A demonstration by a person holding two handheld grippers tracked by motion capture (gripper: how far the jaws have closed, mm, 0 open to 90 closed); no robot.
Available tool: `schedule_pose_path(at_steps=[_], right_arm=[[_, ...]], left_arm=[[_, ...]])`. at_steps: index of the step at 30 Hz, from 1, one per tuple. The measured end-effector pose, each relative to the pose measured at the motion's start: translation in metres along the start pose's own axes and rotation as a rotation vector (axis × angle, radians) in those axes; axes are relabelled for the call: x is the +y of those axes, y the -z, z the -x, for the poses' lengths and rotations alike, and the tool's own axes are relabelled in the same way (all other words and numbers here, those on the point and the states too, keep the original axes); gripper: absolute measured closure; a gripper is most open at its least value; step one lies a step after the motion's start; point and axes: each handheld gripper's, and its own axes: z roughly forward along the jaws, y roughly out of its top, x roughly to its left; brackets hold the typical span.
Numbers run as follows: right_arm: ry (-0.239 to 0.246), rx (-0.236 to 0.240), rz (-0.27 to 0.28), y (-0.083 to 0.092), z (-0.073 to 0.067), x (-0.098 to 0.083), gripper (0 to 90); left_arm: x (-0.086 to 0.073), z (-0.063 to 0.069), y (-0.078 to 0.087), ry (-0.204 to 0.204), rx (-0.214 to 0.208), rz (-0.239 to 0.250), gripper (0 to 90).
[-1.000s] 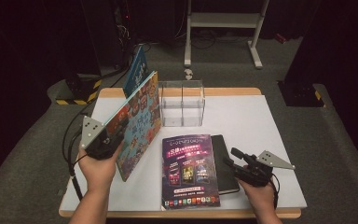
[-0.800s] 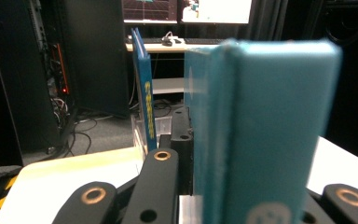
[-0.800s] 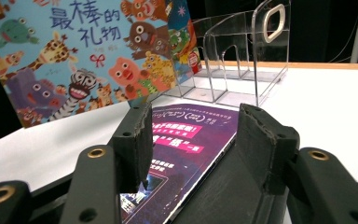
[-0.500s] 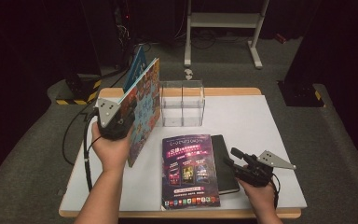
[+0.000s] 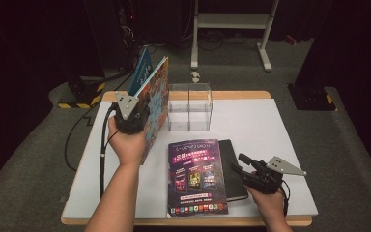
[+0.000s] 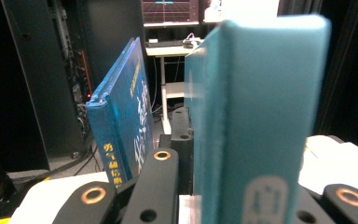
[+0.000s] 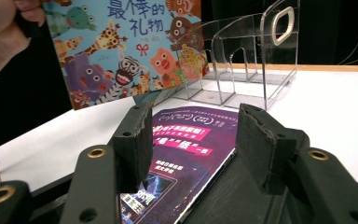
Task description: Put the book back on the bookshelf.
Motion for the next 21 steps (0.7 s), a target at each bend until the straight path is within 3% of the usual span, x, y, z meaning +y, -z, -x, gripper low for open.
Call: schedule_pose_path(at_steps=[9, 21], right_arm=[[0.003, 0.012, -0.002, -0.001, -0.002, 0.0, 45.9], [0.006, 0.024, -0.002, -0.001, -0.003, 0.0, 45.9]], left_arm=[[0.002, 0.004, -0.018, -0.028, 0.032, 0.013, 81.3], [-0.008, 0.008, -0.035, -0.006, 0.043, 0.014, 81.3]])
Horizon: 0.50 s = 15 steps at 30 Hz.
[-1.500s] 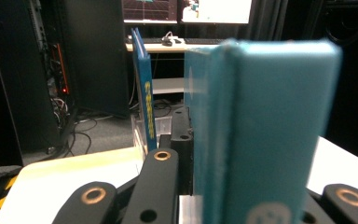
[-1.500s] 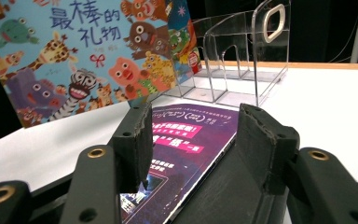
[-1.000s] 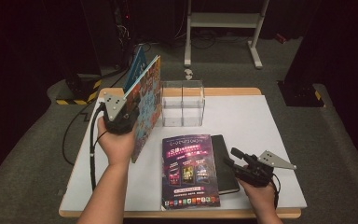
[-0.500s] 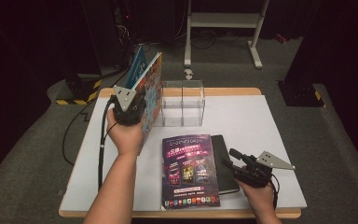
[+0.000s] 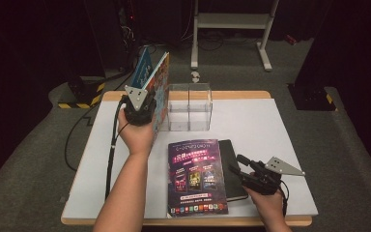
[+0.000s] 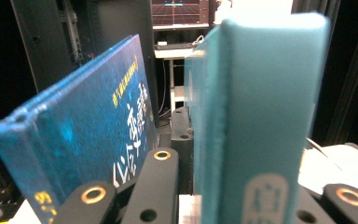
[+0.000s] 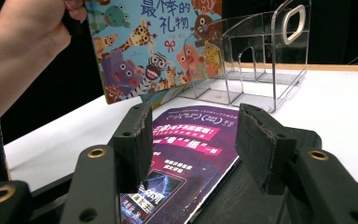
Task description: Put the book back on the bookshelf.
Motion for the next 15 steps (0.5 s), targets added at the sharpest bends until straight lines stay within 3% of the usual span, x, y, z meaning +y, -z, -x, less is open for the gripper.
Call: schedule_pose_path(at_steps=[15], right_arm=[[0.003, 0.008, -0.007, -0.001, -0.003, -0.001, 45.8]], left_arm=[[-0.017, -0.005, 0.013, 0.016, -0.012, -0.016, 80.7]])
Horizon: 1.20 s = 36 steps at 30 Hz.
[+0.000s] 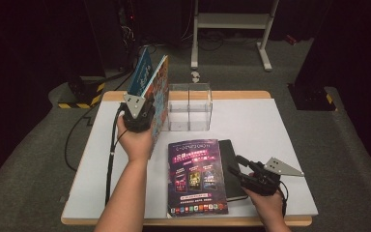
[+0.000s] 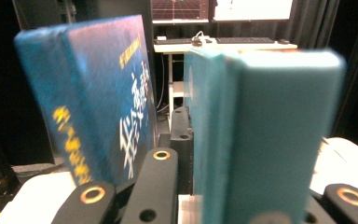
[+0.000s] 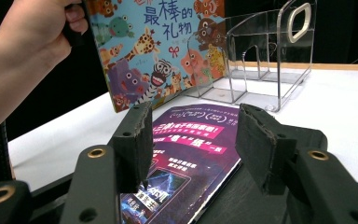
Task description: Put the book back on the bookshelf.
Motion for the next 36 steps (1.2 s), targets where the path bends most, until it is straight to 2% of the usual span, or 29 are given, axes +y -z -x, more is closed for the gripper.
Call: schedule_pose_path(at_steps=[4, 12, 28, 36], right_arm=[[0.005, 0.004, -0.006, -0.001, -0.002, -0.001, 45.8], [0.003, 0.005, -0.019, -0.004, -0.002, -0.003, 45.7], [0.008, 0.002, -0.04, -0.008, -0.003, -0.007, 45.6], [0.011, -0.002, -0.038, -0.007, -0.003, -0.007, 45.6]], left_arm=[[-0.006, -0.006, 0.006, 0.026, -0.006, -0.006, 80.6], [-0.017, -0.006, 0.017, 0.013, -0.022, -0.014, 80.5], [-0.029, -0.016, 0.026, 0.053, -0.043, -0.02, 79.6], [-0.029, -0.018, 0.027, 0.05, -0.06, -0.022, 79.0]])
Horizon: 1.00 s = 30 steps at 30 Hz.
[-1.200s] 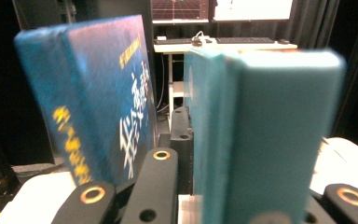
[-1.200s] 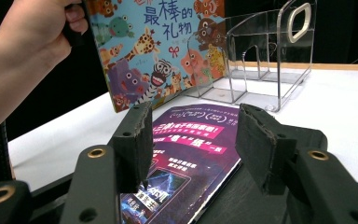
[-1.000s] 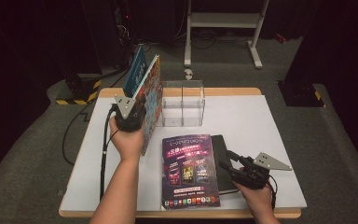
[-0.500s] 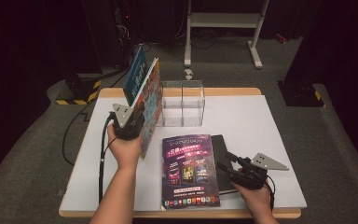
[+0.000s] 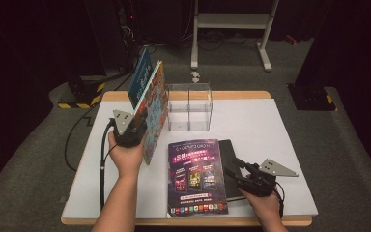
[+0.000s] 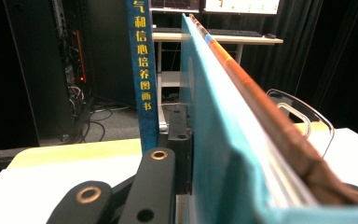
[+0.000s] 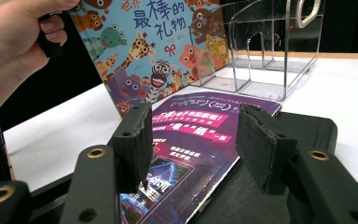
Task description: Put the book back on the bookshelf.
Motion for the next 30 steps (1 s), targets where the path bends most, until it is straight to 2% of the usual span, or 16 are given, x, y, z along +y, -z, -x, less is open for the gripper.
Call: schedule_pose_path(at_steps=[11, 16, 23, 30], right_arm=[[0.002, -0.003, 0.001, 0.001, 0.0, 0.0, 45.6], [0.002, -0.002, 0.002, 0.001, 0.0, 0.0, 45.6], [0.003, 0.0, 0.001, 0.0, 0.0, 0.0, 45.6], [0.004, -0.001, -0.002, 0.0, -0.001, 0.0, 45.6]], left_arm=[[0.0, -0.003, 0.002, 0.011, -0.027, -0.007, 75.9], [-0.002, -0.004, 0.005, 0.004, -0.03, -0.015, 75.3], [-0.013, -0.007, 0.013, 0.002, -0.031, -0.031, 75.3], [-0.031, -0.006, 0.021, -0.019, -0.034, -0.057, 76.7]])
